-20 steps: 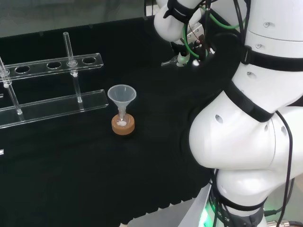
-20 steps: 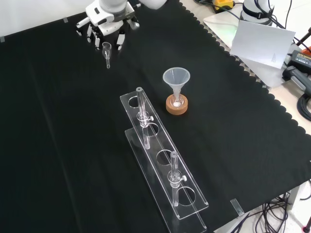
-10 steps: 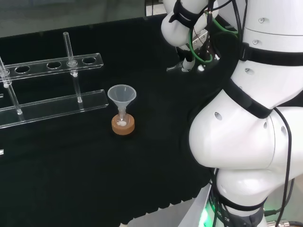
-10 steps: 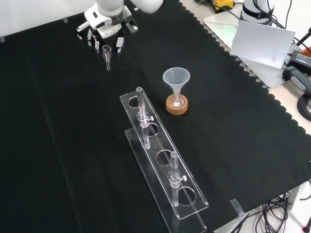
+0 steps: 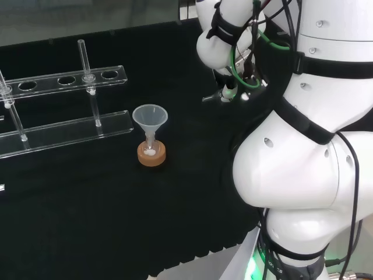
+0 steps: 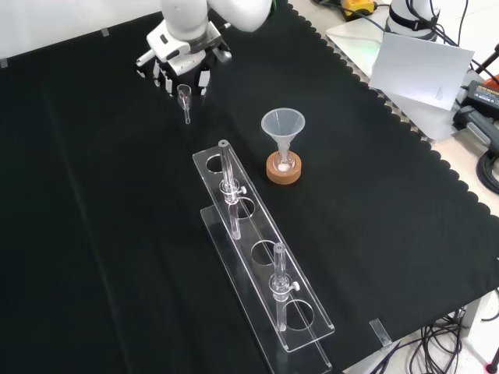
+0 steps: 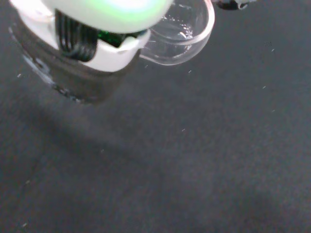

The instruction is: Put the weighing funnel back on the table.

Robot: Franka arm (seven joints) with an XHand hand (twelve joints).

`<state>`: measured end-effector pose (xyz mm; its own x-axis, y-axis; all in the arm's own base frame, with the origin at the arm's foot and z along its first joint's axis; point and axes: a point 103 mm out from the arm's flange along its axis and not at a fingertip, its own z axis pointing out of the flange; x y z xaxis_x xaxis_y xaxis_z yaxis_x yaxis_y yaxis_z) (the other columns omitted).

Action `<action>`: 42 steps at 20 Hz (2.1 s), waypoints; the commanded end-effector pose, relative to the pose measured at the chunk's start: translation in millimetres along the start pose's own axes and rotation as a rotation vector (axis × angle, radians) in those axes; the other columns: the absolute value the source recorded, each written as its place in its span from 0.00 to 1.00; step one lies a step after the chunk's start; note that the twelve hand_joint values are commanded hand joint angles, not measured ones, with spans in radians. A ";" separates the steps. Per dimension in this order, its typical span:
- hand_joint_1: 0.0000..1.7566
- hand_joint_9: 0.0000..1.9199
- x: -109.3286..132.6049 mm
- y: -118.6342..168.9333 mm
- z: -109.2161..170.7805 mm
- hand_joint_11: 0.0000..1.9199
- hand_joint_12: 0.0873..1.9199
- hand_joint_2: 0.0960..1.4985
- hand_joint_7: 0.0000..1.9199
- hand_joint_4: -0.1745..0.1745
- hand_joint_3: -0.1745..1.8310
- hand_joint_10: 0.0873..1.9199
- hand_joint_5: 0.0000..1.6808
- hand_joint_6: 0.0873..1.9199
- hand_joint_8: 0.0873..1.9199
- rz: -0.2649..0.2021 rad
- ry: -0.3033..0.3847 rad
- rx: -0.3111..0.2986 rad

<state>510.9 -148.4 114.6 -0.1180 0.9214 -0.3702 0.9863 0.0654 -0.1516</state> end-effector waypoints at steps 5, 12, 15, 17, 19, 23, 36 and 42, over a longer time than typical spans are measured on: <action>0.64 0.60 19.7 -0.2 18.1 0.07 0.77 0.40 0.91 1.00 0.38 0.03 0.82 0.19 0.00 -0.023 0.010 0.029; 0.64 0.60 41.8 -8.0 18.1 0.07 0.77 0.40 0.91 1.00 0.38 0.03 0.82 0.19 0.00 -0.045 0.002 0.047; 0.64 0.60 47.2 -12.1 18.7 0.07 0.77 0.40 0.91 1.00 0.38 0.03 0.82 0.19 0.00 -0.059 -0.006 0.058; 0.64 0.60 50.1 -16.0 17.8 0.07 0.77 0.42 0.90 1.00 0.36 0.03 0.81 0.20 0.00 -0.070 -0.003 0.062; 0.63 0.59 52.4 -20.1 14.2 0.06 0.77 0.48 0.85 1.00 0.29 0.03 0.77 0.24 0.00 -0.076 -0.014 0.068; 0.48 0.54 54.2 -27.8 8.3 0.03 0.78 0.38 0.69 0.98 0.35 0.01 0.61 0.19 0.00 -0.074 -0.046 0.111; 0.32 0.37 55.2 -54.3 -25.1 0.00 0.74 0.39 0.43 0.70 0.25 0.00 0.30 0.08 0.00 -0.008 -0.037 0.196; 0.25 0.22 45.4 -57.8 -46.5 0.00 0.66 0.39 0.28 0.66 0.20 0.00 0.20 0.00 0.00 0.017 0.054 0.218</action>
<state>456.0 -90.8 127.6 -0.1253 0.9139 -0.3861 0.9449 -0.0087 -0.3272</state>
